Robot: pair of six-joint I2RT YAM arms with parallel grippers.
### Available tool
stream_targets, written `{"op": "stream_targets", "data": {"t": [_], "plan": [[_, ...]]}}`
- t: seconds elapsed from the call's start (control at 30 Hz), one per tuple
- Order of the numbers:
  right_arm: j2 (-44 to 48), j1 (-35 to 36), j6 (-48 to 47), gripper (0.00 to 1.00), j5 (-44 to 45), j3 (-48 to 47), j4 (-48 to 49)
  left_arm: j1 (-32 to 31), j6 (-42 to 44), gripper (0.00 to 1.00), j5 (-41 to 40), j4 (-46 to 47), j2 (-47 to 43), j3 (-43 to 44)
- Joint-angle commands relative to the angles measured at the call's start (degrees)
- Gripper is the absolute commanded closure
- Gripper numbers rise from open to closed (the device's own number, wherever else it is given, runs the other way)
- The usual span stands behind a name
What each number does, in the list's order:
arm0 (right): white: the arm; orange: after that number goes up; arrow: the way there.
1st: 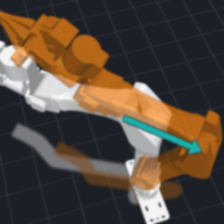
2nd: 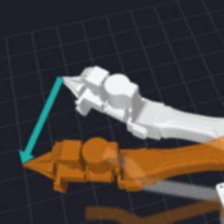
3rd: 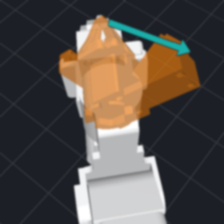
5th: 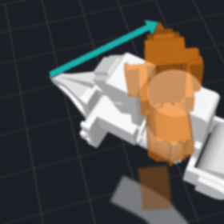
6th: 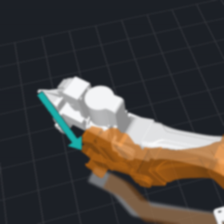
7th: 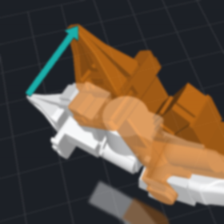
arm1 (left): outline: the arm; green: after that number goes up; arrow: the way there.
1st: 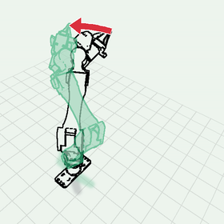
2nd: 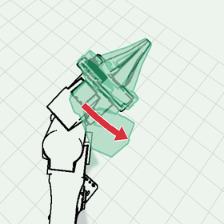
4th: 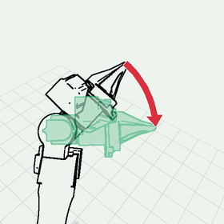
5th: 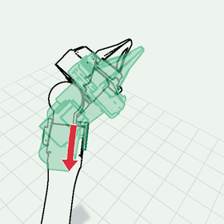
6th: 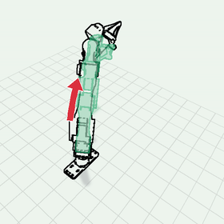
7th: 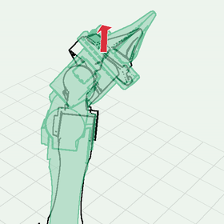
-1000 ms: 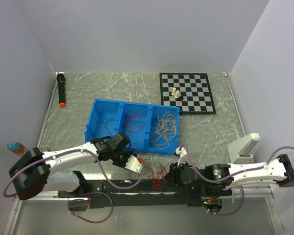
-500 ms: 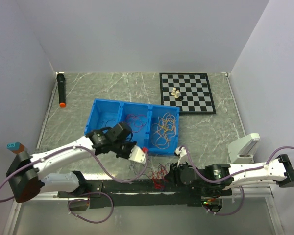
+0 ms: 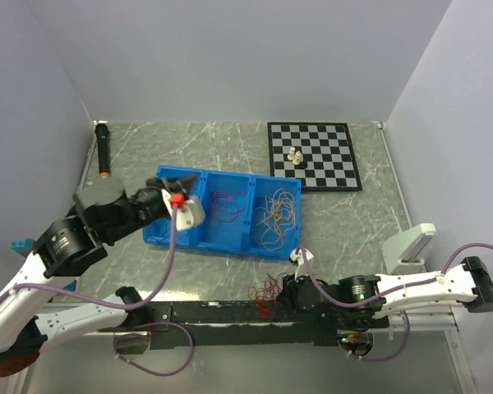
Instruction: Untangle the cables
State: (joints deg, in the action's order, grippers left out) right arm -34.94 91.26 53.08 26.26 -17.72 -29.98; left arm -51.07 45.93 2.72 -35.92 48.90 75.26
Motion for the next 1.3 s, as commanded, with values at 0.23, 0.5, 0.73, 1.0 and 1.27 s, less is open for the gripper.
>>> {"op": "stream_targets", "data": {"t": [0.23,0.5,0.73,1.0,1.27], "plan": [[-0.7,0.3,-0.2,0.57,0.5,-2.5,1.8,4.2,-7.8,0.99,-21.8,25.6,-2.0,-7.1],[0.0,0.4,-0.3,0.58,0.5,-2.2,1.9,14.5,-17.2,0.99,-23.7,31.1,1.1,-11.2],[-0.4,0.4,-0.4,0.58,0.5,-2.2,2.1,20.0,-20.9,0.99,-19.9,32.5,4.8,-9.0],[0.2,0.3,-0.3,0.57,0.5,-2.1,1.9,22.1,-23.5,0.99,-20.5,35.5,6.5,-9.3],[-0.5,0.3,-0.6,0.58,0.2,-2.1,2.4,24.3,-25.2,0.99,-16.8,39.8,12.4,6.3]]}}
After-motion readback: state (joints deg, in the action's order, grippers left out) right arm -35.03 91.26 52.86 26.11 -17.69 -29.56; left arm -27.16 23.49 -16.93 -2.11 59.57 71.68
